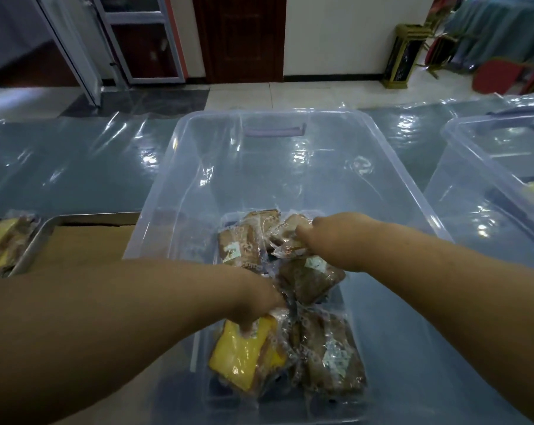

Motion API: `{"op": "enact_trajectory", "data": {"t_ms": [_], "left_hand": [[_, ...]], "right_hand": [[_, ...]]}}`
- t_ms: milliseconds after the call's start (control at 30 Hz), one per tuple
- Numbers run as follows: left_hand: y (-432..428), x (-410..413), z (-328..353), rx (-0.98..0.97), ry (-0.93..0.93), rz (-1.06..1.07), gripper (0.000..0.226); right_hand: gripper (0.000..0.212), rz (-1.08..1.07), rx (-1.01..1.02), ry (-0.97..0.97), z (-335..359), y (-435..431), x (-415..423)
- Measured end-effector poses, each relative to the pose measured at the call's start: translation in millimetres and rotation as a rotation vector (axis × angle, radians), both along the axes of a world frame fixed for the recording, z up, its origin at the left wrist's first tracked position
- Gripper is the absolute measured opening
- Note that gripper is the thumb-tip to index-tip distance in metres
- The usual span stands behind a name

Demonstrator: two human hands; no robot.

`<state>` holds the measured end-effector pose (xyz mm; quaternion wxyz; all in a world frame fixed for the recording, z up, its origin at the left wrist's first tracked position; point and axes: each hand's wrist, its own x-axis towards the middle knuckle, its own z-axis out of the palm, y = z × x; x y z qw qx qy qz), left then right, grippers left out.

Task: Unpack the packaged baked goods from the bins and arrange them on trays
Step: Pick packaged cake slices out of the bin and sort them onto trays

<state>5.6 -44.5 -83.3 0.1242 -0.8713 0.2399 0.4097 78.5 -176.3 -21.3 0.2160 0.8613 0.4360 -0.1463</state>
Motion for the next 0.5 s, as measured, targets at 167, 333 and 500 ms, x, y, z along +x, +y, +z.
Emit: {"op": "enact_trajectory", "data": {"t_ms": [167,333,500], "left_hand": [[-0.1,2.7,-6.0,0.061,-0.012,-0.092,0.071],[0.3,8.3,-6.4,0.198,-0.029,-0.196,0.055],[7.8,8.0,9.6,0.206,-0.103,-0.051,0.057]], "right_hand": [[0.063,0.072,-0.053,-0.032,-12.2,6.3,-2.1],[0.058,0.097,-0.087,-0.07,-14.5,7.0,-0.5],[0.049,0.095,-0.05,-0.093,-10.2,5.1,5.6]]}}
